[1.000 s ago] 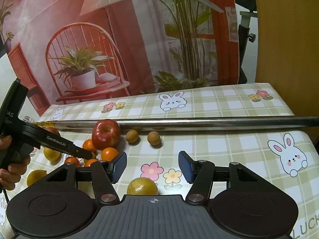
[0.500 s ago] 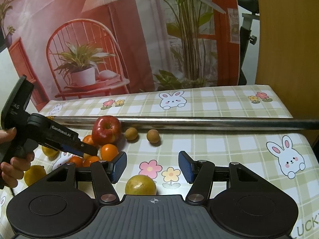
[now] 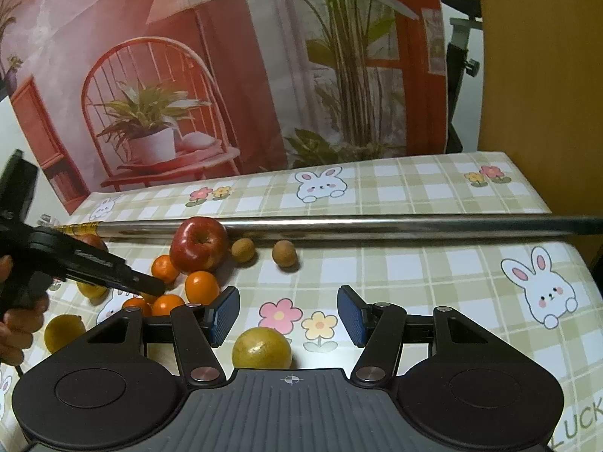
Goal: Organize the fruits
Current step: 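Close the left tool on the brown kiwi, then lift the kiwi with left while right grasps the red apple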
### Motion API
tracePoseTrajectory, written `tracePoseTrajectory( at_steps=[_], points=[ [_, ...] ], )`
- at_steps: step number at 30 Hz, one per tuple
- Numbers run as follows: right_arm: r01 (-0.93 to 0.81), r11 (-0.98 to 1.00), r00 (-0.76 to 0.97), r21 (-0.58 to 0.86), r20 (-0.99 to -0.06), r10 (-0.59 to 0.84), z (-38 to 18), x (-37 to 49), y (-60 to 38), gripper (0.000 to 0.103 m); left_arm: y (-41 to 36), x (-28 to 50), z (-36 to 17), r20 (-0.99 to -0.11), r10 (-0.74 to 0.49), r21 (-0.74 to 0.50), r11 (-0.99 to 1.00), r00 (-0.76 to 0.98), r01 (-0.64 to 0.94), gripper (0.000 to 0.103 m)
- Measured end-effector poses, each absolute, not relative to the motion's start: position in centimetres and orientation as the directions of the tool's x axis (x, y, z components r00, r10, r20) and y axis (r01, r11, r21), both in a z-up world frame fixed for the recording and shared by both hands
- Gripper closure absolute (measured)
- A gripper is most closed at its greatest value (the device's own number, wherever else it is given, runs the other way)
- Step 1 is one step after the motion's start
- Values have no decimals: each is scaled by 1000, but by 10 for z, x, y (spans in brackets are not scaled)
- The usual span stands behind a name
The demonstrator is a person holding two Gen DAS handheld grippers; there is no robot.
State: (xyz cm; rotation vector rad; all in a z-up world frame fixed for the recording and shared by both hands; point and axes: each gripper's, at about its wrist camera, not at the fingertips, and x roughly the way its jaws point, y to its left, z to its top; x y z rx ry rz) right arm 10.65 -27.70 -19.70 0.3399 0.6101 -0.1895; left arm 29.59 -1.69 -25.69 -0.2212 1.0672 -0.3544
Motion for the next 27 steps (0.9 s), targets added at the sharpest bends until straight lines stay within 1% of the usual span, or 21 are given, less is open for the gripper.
tracePoseTrajectory(
  at_steps=[11, 18, 24, 27],
  points=[
    [303, 915, 790, 267, -608, -84, -209, 100, -283, 49, -8, 273, -235, -772, -399, -349, 917, 495, 194, 75],
    [282, 920, 804, 271, -590, -73, -205, 100, -280, 49, 6, 241, -215, -750, -322, -258, 947, 578, 193, 74],
    [222, 930, 831, 292, -555, -24, -199, 110, -275, 49, 29, 217, -198, -715, -242, -203, 970, 656, 137, 74],
    [179, 938, 850, 298, -526, 5, -193, 122, -271, 49, 43, 210, -192, -699, -206, -198, 976, 685, 93, 74]
  ],
)
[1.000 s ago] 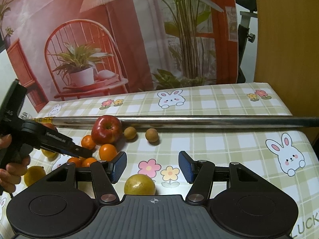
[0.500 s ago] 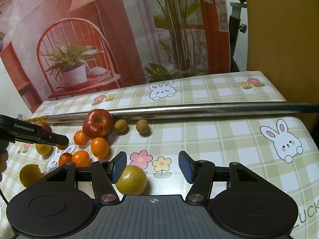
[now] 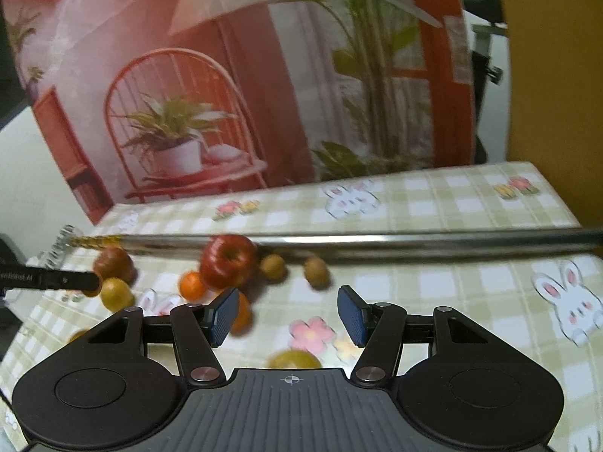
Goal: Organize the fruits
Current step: 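Lift the kiwi with left while right grasps the red apple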
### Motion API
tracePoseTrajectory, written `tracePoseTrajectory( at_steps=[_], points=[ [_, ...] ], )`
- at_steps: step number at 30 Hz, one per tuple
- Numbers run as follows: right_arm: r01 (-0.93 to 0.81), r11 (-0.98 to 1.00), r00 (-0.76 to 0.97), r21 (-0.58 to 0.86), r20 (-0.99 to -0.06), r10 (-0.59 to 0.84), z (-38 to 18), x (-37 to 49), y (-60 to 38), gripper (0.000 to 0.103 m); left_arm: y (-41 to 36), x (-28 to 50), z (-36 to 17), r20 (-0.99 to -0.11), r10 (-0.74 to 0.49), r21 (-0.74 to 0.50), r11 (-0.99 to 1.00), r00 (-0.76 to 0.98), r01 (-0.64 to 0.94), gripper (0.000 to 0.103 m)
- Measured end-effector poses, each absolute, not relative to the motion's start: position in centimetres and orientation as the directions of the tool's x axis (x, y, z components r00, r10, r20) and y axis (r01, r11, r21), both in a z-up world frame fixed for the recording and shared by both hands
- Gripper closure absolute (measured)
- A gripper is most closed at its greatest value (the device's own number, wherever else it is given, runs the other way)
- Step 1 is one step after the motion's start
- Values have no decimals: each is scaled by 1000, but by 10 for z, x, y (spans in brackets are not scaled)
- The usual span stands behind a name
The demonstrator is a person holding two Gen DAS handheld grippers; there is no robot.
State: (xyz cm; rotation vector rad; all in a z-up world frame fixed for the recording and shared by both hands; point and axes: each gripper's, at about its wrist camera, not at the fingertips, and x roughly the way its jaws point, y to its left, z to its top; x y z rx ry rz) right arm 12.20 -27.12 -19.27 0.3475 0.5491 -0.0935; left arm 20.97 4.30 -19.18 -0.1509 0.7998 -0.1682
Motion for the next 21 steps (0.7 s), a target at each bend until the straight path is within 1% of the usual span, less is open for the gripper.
tracePoseTrajectory(
  at_steps=[5, 9, 13, 16, 21],
  points=[
    [92, 956, 864, 277, -500, 61, -188, 152, -261, 49, 62, 198, -187, -683, -170, -214, 977, 710, 28, 74],
    [49, 960, 859, 276, -502, 100, -191, 184, -254, 48, 68, 190, -188, -678, -151, -208, 978, 719, 10, 74],
    [60, 946, 839, 319, -529, 125, -199, 216, -252, 48, 73, 187, -190, -675, -156, -225, 974, 721, 0, 74],
    [81, 930, 818, 359, -557, 144, -208, 236, -251, 45, 75, 187, -193, -675, -157, -229, 973, 721, -2, 74],
    [114, 913, 781, 392, -603, 161, -221, 256, -246, 45, 75, 187, -196, -671, -174, -244, 970, 721, 8, 74]
  ],
)
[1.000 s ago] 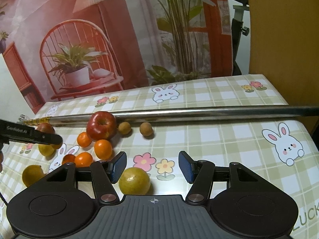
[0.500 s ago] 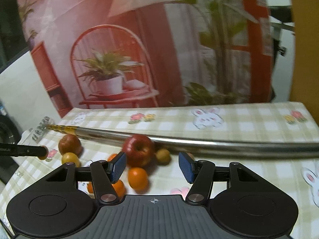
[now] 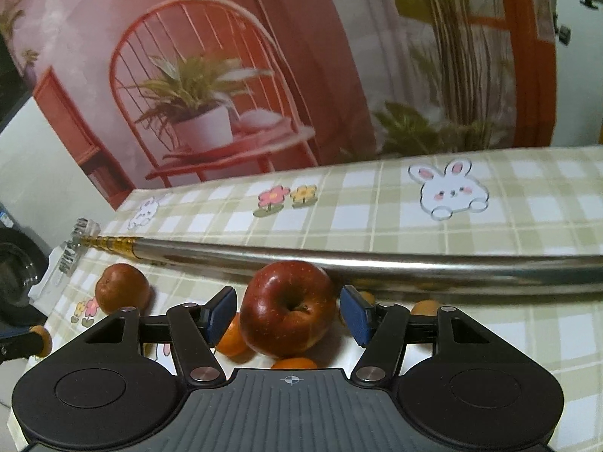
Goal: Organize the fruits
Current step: 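Lift the kiwi with left while right grasps the red apple, then carry the kiwi toward the plate with left while right carries the apple there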
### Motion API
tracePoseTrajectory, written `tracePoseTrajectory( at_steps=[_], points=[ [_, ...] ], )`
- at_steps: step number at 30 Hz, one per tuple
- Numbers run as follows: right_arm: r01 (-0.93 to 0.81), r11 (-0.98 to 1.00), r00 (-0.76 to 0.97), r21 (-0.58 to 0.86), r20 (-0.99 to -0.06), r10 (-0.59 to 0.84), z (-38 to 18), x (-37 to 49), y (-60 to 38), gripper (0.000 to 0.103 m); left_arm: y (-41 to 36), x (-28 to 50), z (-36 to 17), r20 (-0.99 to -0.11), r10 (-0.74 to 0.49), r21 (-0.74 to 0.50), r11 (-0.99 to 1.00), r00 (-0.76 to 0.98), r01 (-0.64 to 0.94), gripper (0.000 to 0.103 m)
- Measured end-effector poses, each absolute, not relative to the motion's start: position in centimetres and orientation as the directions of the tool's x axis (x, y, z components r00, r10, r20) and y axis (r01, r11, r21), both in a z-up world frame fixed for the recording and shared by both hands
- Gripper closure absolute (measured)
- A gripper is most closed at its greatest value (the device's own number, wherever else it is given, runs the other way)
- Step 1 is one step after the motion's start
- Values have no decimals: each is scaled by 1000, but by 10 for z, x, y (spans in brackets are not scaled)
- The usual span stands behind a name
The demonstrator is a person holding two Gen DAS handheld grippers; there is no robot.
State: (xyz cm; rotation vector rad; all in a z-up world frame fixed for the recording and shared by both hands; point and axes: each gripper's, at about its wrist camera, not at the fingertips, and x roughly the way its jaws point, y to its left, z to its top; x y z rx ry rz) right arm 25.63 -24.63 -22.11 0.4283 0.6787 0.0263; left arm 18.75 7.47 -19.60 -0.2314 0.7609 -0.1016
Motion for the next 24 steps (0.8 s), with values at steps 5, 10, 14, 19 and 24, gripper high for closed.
tracePoseTrajectory(
  at_steps=[5, 10, 14, 19, 24],
  points=[
    [138, 919, 760, 368, -635, 140, -227, 265, -236, 43, 74, 188, -201, -672, -190, -257, 966, 715, 15, 74],
    [159, 930, 750, 332, -653, 105, -229, 271, -227, 42, 73, 187, -205, -676, -202, -269, 963, 709, 18, 74],
    [204, 926, 734, 318, -676, 71, -231, 278, -220, 43, 72, 185, -205, -675, -212, -275, 961, 707, 25, 74],
    [248, 923, 713, 295, -701, 32, -235, 285, -213, 45, 72, 181, -203, -669, -230, -284, 958, 707, 43, 74],
    [233, 925, 725, 300, -688, 40, -229, 272, -211, 46, 70, 176, -201, -660, -256, -299, 952, 707, 65, 74]
  ],
)
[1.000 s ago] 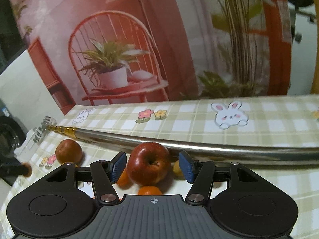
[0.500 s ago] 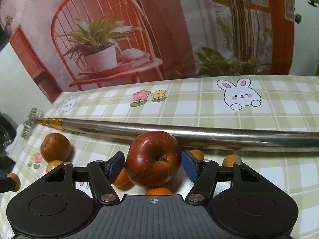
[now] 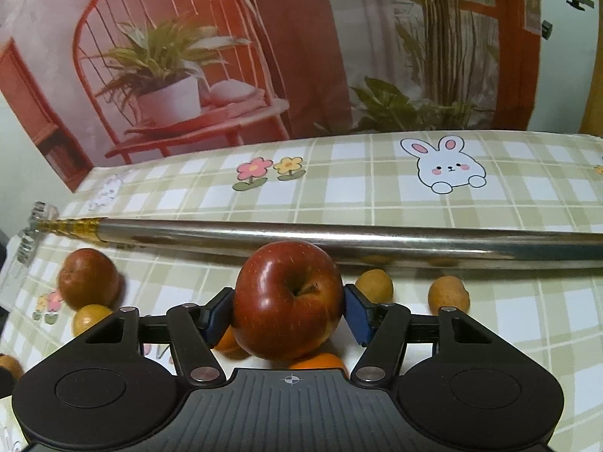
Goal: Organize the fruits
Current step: 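Carry the kiwi toward the plate with left while right carries the apple there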
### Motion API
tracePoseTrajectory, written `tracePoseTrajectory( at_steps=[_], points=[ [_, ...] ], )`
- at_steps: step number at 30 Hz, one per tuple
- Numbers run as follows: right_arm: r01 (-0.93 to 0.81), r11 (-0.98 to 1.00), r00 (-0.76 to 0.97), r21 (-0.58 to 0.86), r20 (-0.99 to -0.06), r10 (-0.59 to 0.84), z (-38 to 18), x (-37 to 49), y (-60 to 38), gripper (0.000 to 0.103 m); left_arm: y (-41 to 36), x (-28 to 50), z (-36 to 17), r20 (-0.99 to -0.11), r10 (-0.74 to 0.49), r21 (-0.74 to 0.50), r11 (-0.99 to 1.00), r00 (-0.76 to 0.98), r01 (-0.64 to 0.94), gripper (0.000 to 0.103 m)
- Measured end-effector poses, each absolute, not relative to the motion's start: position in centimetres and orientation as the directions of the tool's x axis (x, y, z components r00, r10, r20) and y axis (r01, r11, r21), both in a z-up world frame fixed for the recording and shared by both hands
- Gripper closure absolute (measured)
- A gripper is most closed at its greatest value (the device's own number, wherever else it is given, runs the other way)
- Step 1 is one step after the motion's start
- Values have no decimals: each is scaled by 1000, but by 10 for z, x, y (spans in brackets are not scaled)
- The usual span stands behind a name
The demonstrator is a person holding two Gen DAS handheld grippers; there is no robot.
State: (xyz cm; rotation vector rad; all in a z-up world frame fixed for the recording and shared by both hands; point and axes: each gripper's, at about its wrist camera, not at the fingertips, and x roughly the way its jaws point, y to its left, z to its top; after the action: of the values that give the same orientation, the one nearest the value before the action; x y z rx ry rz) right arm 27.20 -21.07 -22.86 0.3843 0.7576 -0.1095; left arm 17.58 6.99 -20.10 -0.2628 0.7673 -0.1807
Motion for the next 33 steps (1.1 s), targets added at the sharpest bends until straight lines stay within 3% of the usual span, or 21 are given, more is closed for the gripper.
tracePoseTrajectory(
  at_steps=[21, 33],
  points=[
    [116, 930, 791, 349, -599, 126, -193, 172, -204, 46, 41, 162, -210, -680, -351, -298, 934, 643, 195, 74],
    [57, 952, 740, 302, -653, 163, -204, 135, -187, 46, 13, 168, -231, -735, -371, -238, 925, 567, 297, 74]
  ],
)
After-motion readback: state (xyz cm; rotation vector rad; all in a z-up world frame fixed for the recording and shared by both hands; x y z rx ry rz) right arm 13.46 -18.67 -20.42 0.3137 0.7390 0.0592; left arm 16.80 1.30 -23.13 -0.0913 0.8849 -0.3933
